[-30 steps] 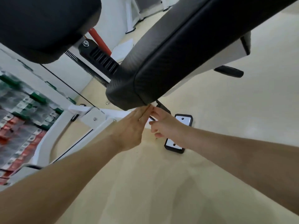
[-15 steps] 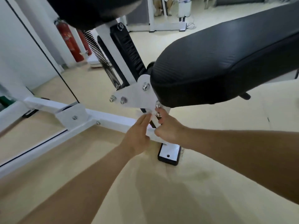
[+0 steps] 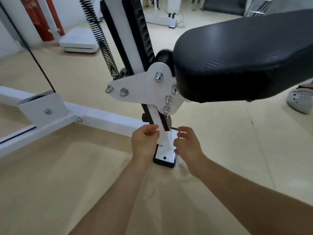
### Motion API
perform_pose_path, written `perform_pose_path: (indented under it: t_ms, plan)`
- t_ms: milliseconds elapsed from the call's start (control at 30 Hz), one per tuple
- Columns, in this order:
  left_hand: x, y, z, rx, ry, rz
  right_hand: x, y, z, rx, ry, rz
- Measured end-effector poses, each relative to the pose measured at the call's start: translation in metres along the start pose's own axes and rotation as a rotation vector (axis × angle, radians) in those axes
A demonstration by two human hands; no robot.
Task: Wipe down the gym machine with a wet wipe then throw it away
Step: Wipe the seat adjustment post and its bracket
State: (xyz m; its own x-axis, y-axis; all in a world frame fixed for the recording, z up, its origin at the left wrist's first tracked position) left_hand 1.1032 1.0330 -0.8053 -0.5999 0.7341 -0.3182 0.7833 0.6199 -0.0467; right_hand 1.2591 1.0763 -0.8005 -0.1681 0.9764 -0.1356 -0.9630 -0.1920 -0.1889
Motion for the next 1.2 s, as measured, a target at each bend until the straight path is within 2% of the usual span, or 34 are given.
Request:
perform_pose_path:
  t_ms: [67,133,200,267,367,467,567,667,834,901,934,967,1034,1101,1201]
  plan:
    - [0.014,0.006,0.028,0.23,0.049,0.003,-0.005,-0.005,-0.027,-0.102,0.114,0.069]
    - [0.01,0.028,0.052,0.525,0.158,0.144,-0.013,-0.015,-0.051,-0.228,0.18,0.139]
    - [-0.004,0.061,0.079,0.786,0.35,0.331,-0.018,-0.028,-0.073,-0.377,0.21,0.191]
    - [-0.023,0.092,0.113,1.069,0.48,0.513,-0.019,-0.04,-0.094,-0.643,0.198,0.278]
    - [-0.039,0.112,0.152,1.354,0.524,0.592,-0.018,-0.051,-0.116,-1.012,0.159,0.445]
    - [-0.037,0.119,0.169,1.426,0.494,0.583,-0.016,-0.057,-0.126,-1.033,0.172,0.477]
    - [-0.032,0.128,0.171,1.518,0.503,0.568,-0.017,-0.06,-0.134,-0.805,0.246,0.416]
    - [-0.03,0.13,0.163,1.417,0.385,0.547,-0.012,-0.063,-0.14,-0.687,0.261,0.358]
    - [-0.038,0.095,0.125,1.024,0.323,0.444,0.013,-0.049,-0.136,-1.013,0.004,0.419]
    - [-0.05,0.082,0.109,0.866,0.35,0.456,0.018,-0.039,-0.133,-1.042,-0.038,0.436]
    - [-0.054,0.074,0.098,0.739,0.369,0.41,0.019,-0.034,-0.127,-1.005,-0.051,0.416]
    - [-0.056,0.06,0.089,0.597,0.322,0.346,0.017,-0.029,-0.119,-0.914,-0.063,0.387]
    - [-0.054,0.03,0.076,0.317,0.078,0.236,0.01,-0.018,-0.096,-0.635,-0.059,0.316]
    - [-0.051,0.004,0.061,0.098,-0.09,0.143,-0.003,-0.006,-0.073,-0.312,0.016,0.301]
    - [-0.049,-0.026,0.031,0.099,-0.011,0.01,-0.023,0.017,-0.029,-0.04,0.048,0.369]
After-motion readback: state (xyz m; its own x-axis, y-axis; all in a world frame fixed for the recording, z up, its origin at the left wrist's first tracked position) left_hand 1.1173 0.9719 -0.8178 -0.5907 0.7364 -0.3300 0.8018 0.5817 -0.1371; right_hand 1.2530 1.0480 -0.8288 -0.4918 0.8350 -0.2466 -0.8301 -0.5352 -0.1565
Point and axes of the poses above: each hand's wrist, its own x-axis towards the middle knuckle, its own y-axis out of the palm, z = x × y, the point moved 7 cm from there along x, towards the middle knuckle, and after that the axes turned 11 degrees about -y, right-handed, at the moved point
